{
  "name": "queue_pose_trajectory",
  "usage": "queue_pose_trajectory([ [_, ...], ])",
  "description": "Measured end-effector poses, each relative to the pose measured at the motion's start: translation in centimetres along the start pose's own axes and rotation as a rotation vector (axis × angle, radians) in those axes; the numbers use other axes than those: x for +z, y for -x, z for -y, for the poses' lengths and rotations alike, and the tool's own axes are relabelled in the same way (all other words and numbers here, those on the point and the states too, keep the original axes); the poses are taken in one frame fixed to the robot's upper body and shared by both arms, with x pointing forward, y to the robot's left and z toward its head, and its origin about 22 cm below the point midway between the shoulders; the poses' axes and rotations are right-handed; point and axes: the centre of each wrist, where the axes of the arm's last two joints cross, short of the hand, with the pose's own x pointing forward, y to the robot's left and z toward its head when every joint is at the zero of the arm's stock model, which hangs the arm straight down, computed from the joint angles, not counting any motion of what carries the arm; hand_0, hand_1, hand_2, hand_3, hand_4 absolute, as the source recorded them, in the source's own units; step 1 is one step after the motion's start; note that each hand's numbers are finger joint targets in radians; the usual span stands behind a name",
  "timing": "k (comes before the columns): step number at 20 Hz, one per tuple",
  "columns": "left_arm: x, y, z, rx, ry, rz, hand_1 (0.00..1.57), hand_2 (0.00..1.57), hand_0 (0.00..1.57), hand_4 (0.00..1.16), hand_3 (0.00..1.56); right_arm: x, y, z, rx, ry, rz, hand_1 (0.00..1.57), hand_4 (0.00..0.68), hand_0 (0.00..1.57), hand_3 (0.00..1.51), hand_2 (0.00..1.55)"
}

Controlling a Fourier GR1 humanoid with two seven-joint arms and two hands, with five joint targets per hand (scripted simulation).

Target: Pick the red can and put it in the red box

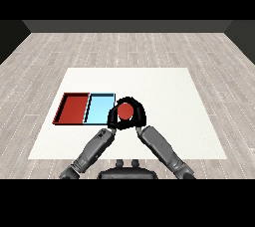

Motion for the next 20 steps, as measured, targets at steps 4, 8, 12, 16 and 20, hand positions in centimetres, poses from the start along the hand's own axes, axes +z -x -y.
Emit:
queue_pose_trajectory([
  [4, -0.3, -0.3, 0.0, -0.002, -0.003, 0.014, 1.57, 1.57, 1.57, 1.15, 1.51, 0.1, 0.1, 0.0, 0.04, -0.009, -0.028, 0.0, 0.0, 0.0, 0.0, 0.0],
  [8, 0.0, -0.1, -0.2, -0.01, -0.024, 0.025, 1.57, 1.57, 1.57, 1.13, 1.49, -0.4, -0.3, 0.2, 0.045, -0.011, -0.049, 0.0, 0.0, 0.0, 0.0, 0.0],
  [12, 0.1, -0.1, 0.0, -0.022, -0.025, 0.037, 1.57, 1.57, 1.57, 1.13, 1.49, 0.2, -0.3, 0.5, 0.046, 0.008, -0.062, 0.0, 0.0, 0.0, 0.0, 0.0],
  [16, 0.4, -0.8, 0.1, -0.028, -0.033, 0.053, 1.57, 1.57, 1.57, 1.14, 1.48, 0.1, -0.9, 0.6, 0.049, 0.023, -0.064, 0.0, 0.0, 0.0, 0.0, 0.0],
  [20, -0.3, -1.3, 0.1, -0.023, -0.037, 0.057, 1.57, 1.57, 1.57, 1.13, 1.47, 0.9, -0.4, 1.9, 0.03, 0.031, -0.08, 0.0, 0.0, 0.0, 0.0, 0.0],
])
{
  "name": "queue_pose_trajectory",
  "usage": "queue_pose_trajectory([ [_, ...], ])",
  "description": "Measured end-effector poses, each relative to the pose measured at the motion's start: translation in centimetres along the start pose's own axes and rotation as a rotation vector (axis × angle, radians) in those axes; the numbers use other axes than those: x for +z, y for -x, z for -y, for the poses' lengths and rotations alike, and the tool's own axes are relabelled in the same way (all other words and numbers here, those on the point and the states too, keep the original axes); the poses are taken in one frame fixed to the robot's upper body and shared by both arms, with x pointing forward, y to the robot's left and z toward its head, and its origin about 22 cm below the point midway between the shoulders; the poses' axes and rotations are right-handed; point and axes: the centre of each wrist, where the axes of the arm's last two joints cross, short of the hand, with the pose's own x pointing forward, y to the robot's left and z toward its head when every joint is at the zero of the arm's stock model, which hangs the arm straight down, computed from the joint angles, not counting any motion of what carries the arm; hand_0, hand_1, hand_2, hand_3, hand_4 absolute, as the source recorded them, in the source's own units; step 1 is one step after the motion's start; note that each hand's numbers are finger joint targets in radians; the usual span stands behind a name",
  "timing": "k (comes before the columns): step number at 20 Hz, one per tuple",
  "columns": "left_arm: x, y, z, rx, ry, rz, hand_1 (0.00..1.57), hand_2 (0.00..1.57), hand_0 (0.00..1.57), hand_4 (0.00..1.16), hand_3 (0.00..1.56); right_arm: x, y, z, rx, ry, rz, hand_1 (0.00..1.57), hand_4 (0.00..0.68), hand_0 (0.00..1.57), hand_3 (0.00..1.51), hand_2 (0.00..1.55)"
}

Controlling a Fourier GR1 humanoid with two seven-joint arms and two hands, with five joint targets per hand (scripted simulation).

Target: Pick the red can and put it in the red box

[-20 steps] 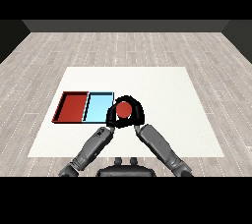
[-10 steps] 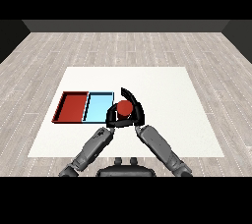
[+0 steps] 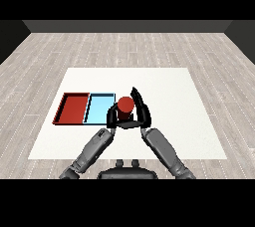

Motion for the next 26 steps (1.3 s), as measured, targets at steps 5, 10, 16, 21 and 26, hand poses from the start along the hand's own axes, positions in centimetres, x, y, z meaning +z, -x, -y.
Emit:
queue_pose_trajectory([
  [5, -1.0, 0.0, -1.0, -0.016, -0.024, 0.008, 1.57, 1.56, 1.57, 1.13, 1.47, 0.5, -1.4, 1.3, -0.029, 0.013, 0.023, 0.0, 0.0, 0.0, 0.0, 0.0],
  [10, -1.6, -0.1, -2.4, -0.037, -0.048, 0.019, 1.57, 1.57, 1.57, 1.13, 1.48, 1.6, -3.1, 4.9, -0.049, 0.047, 0.053, 0.0, 0.0, 0.0, 0.0, 0.0],
  [16, -3.1, -1.4, -7.2, -0.092, -0.109, 0.046, 1.57, 1.57, 1.57, 1.13, 1.48, 4.5, -4.5, 8.4, -0.034, 0.086, 0.066, 0.0, 0.0, 0.0, 0.0, 0.0],
  [21, -4.9, -3.0, -11.8, -0.184, -0.174, 0.045, 1.57, 1.57, 1.57, 1.11, 1.49, 6.0, -4.6, 11.7, 0.0, 0.145, 0.044, 0.0, 0.0, 0.0, 0.0, 0.0],
  [26, -5.9, -4.2, -17.3, -0.358, -0.23, -0.003, 1.57, 1.54, 1.57, 1.12, 1.47, 7.0, -3.9, 14.0, 0.012, 0.189, 0.011, 0.0, 0.0, 0.0, 0.0, 0.0],
])
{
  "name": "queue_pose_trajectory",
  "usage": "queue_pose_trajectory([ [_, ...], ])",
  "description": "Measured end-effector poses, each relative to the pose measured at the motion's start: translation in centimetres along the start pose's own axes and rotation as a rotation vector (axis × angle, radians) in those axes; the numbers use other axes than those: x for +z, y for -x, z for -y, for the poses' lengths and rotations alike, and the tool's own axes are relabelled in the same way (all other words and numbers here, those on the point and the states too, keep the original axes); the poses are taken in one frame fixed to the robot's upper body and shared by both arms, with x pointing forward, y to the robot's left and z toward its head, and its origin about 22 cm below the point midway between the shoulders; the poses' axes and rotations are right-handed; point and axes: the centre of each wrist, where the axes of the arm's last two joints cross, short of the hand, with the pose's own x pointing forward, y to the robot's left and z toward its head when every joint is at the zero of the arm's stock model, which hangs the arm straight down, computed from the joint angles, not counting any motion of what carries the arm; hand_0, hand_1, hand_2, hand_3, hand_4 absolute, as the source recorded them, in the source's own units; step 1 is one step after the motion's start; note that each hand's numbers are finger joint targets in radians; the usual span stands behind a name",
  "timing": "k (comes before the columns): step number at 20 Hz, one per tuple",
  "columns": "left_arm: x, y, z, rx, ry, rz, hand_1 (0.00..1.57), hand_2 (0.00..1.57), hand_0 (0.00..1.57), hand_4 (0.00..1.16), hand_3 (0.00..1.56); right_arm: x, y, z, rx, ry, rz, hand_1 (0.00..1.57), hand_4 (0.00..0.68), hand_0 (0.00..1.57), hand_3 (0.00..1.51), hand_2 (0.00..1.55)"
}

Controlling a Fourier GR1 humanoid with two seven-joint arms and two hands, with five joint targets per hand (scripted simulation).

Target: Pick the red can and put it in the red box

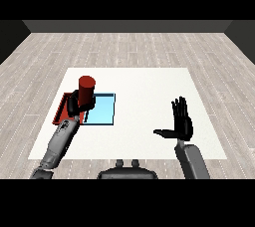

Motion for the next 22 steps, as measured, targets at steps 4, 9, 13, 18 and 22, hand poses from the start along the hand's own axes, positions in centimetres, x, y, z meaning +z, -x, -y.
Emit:
queue_pose_trajectory([
  [4, -1.6, 2.3, -4.1, -0.159, -0.03, -0.109, 1.57, 1.56, 1.57, 1.08, 1.51, 0.1, 0.8, 0.7, -0.001, 0.011, -0.023, 0.0, 0.0, 0.0, 0.0, 0.0],
  [9, -2.1, 6.5, -7.5, -0.342, -0.051, -0.289, 1.57, 1.52, 1.57, 1.02, 1.43, 0.3, 1.8, 1.2, 0.014, 0.028, -0.036, 0.0, 0.0, 0.0, 0.0, 0.0],
  [13, -2.0, 9.0, -10.0, -0.482, -0.071, -0.449, 0.94, 0.85, 0.94, 0.89, 0.67, -0.5, 2.5, 1.4, 0.013, 0.034, -0.031, 0.0, 0.0, 0.0, 0.0, 0.0],
  [18, -1.2, 11.3, -11.4, -0.583, -0.058, -0.628, 0.96, 0.91, 0.96, 0.72, 0.0, -1.0, 4.0, 1.5, 0.028, 0.039, -0.034, 0.0, 0.0, 0.0, 0.0, 0.0],
  [22, -0.4, 12.5, -10.8, -0.615, -0.019, -0.712, 0.26, 0.57, 0.26, 0.64, 0.5, -1.5, 4.9, 1.5, 0.038, 0.044, -0.04, 0.0, 0.0, 0.0, 0.0, 0.0],
])
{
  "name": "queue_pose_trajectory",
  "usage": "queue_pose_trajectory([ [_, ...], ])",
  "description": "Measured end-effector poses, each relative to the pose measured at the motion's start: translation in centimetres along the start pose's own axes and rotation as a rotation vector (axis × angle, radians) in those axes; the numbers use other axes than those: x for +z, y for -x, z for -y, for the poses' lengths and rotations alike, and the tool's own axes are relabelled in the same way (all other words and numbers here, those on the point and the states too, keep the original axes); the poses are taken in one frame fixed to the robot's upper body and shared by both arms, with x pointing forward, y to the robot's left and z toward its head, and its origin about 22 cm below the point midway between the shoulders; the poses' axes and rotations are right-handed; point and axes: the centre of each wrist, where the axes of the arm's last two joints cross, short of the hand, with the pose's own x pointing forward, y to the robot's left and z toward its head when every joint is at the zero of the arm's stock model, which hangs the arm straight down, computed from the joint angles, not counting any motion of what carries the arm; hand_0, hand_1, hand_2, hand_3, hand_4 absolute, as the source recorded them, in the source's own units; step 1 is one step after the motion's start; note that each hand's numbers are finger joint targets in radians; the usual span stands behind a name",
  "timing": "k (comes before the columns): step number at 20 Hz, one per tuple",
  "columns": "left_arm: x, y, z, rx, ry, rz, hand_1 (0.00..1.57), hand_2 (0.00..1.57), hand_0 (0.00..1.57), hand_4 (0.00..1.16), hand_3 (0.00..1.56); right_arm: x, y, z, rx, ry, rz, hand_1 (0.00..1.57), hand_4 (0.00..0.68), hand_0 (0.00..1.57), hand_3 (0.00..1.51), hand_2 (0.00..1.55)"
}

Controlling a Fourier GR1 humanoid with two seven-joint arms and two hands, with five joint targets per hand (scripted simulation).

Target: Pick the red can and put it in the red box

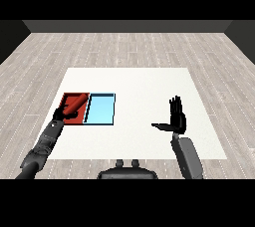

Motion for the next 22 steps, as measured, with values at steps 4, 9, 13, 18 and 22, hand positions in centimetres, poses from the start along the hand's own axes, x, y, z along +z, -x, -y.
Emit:
queue_pose_trajectory([
  [4, -0.1, 0.7, -0.2, -0.073, 0.104, -0.027, 0.0, 0.0, 0.0, 0.0, 0.0, -0.4, 0.5, -0.3, -0.01, -0.002, 0.007, 0.0, 0.0, 0.0, 0.0, 0.0],
  [9, -0.4, 0.8, -0.9, 0.013, 0.08, -0.014, 0.0, 0.0, 0.0, 0.0, 0.0, -0.3, 0.7, -0.2, -0.019, -0.008, 0.015, 0.0, 0.0, 0.0, 0.0, 0.0],
  [13, -0.9, -1.9, -1.2, 0.318, 0.053, 0.176, 0.47, 0.47, 0.47, 0.0, 0.0, -0.3, 0.6, -0.2, -0.037, -0.022, 0.024, 0.0, 0.0, 0.0, 0.0, 0.0],
  [18, -0.4, -5.7, 0.5, 0.722, 0.123, 0.493, 0.0, 0.0, 0.0, 0.0, 0.0, -0.6, 0.6, -0.1, -0.04, -0.049, 0.029, 0.0, 0.0, 0.0, 0.0, 0.0],
  [22, 1.4, -7.0, 3.9, 0.947, 0.213, 0.687, 0.0, 0.0, 0.0, 0.0, 0.0, -0.2, 0.8, 0.2, -0.024, -0.065, 0.028, 0.0, 0.0, 0.0, 0.0, 0.0],
])
